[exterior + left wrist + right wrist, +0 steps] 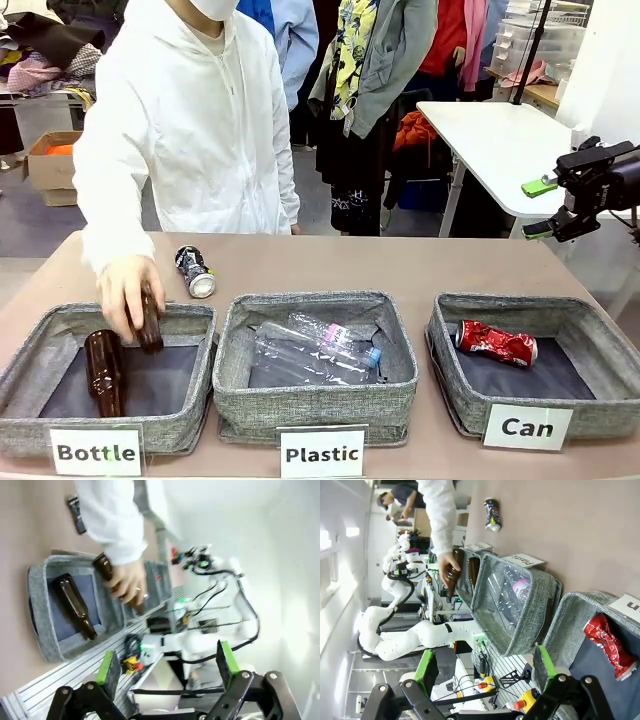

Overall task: Sort the can waste into the basket.
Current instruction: Pick up the can waste from the table and place it in the right Fabric basket.

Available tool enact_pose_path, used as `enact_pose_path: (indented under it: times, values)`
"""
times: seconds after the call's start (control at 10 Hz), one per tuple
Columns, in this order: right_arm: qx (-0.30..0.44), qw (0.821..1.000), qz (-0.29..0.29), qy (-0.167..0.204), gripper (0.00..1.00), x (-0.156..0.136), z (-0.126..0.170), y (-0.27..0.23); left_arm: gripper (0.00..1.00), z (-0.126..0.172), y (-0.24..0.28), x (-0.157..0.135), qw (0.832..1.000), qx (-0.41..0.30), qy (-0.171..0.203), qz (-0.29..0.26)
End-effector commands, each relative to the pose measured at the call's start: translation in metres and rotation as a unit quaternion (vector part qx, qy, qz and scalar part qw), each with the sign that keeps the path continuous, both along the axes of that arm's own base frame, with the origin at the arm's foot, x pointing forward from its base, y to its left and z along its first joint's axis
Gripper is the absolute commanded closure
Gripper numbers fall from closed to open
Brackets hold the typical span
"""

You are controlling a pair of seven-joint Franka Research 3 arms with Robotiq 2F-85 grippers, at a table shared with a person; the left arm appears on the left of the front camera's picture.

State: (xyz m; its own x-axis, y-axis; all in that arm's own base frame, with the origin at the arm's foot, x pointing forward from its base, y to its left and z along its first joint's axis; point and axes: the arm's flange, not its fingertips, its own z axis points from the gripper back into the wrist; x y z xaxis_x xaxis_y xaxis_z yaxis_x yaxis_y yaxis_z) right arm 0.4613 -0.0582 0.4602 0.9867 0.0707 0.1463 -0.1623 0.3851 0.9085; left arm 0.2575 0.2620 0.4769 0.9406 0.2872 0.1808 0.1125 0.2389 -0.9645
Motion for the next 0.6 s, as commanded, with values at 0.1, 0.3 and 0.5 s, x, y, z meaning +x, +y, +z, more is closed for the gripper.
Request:
enact_pose_path:
  times: [0.1,0.3,0.5]
  values:
    - [-0.001,1.0,0.006,-0.008,0.0,0.0,0.003,-0.001,0.0,-0.034,0.01,-0.055,0.996,-0.061,-0.045,0.049]
    - [-0.001,1.0,0.006,-0.008,0.0,0.0,0.003,-0.001,0.0,-0.05,0.008,-0.064,0.994,-0.074,-0.048,0.057]
    - [-0.001,1.0,0.006,-0.008,0.0,0.0,0.003,-0.001,0.0,-0.052,0.07,-0.085,0.996,-0.064,-0.034,0.057]
